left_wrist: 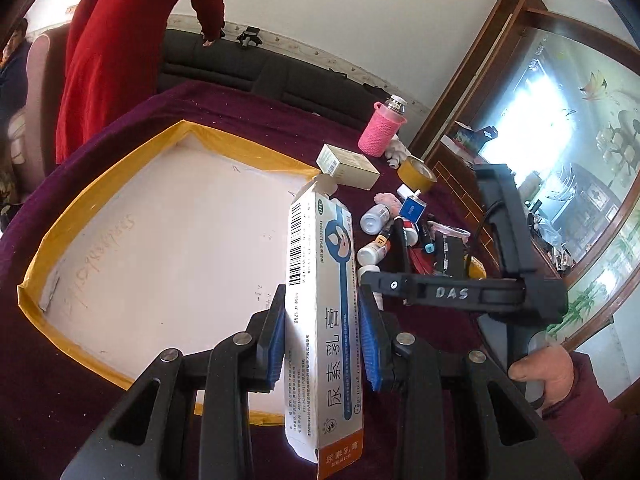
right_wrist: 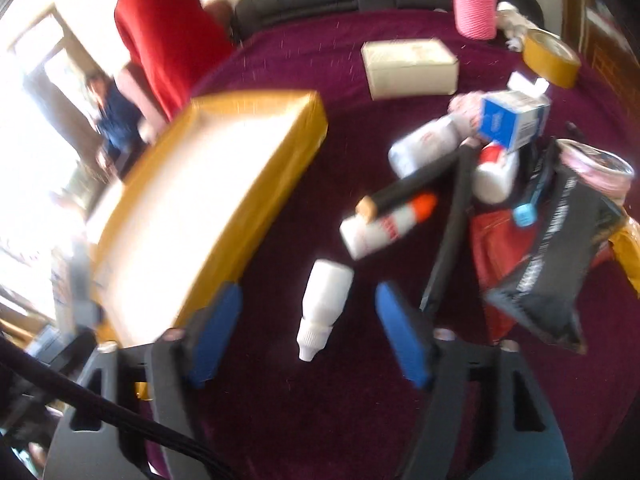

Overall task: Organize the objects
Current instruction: 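Carry the ointment box toward the yellow-rimmed tray with the left gripper, then release the ointment box in the tray with the left gripper while the right gripper places a dropper bottle there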

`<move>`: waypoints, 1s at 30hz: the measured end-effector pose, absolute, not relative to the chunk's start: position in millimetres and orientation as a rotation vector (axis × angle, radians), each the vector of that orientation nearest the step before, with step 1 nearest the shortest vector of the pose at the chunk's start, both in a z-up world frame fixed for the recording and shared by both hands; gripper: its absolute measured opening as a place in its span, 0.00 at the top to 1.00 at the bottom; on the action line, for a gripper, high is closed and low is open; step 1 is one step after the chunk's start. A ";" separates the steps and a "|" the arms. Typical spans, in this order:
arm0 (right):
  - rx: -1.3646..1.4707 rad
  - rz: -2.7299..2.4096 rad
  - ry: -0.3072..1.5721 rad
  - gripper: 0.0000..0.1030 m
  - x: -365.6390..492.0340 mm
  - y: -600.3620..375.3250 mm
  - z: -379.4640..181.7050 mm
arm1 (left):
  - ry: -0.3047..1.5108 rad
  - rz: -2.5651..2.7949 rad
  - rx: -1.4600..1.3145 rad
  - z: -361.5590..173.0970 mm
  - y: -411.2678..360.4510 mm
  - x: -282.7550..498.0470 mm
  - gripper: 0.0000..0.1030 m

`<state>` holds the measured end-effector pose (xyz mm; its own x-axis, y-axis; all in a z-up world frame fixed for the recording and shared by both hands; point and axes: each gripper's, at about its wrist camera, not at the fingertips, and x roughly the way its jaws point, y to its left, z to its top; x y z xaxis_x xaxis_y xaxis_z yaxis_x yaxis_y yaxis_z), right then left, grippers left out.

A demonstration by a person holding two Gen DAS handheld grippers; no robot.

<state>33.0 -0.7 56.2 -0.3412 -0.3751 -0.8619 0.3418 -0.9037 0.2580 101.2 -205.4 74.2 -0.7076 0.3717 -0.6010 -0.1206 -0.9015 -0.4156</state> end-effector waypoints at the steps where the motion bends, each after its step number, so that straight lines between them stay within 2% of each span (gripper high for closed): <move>1: 1.492 -2.276 -0.008 0.51 34.0 -5.4 49.2 | -0.511 2.628 -1.042 71.8 -206.8 100.1 0.73; 2: 1.507 -2.297 0.030 0.60 34.7 -7.3 44.6 | -0.514 2.627 -1.047 69.7 -208.9 100.3 0.73; 5: 1.473 -2.379 0.118 0.76 40.7 -11.6 38.4 | -0.522 2.630 -1.062 64.9 -214.3 100.5 0.73; 14: 1.400 -2.289 -0.137 0.77 32.0 3.7 72.8 | -0.524 2.615 -1.079 79.8 -226.9 91.4 0.73; 19: 1.362 -2.161 -0.341 0.77 -9.1 -7.3 98.5 | -0.414 2.635 -1.106 97.8 -227.3 43.6 0.73; 24: 1.421 -2.085 -0.351 0.77 -53.8 -45.0 96.1 | -0.453 2.596 -1.233 79.2 -239.3 -23.2 0.73; 30: 1.565 -2.042 -0.245 0.77 -95.3 -88.7 65.1 | -0.486 2.581 -1.375 35.8 -242.3 -73.9 0.73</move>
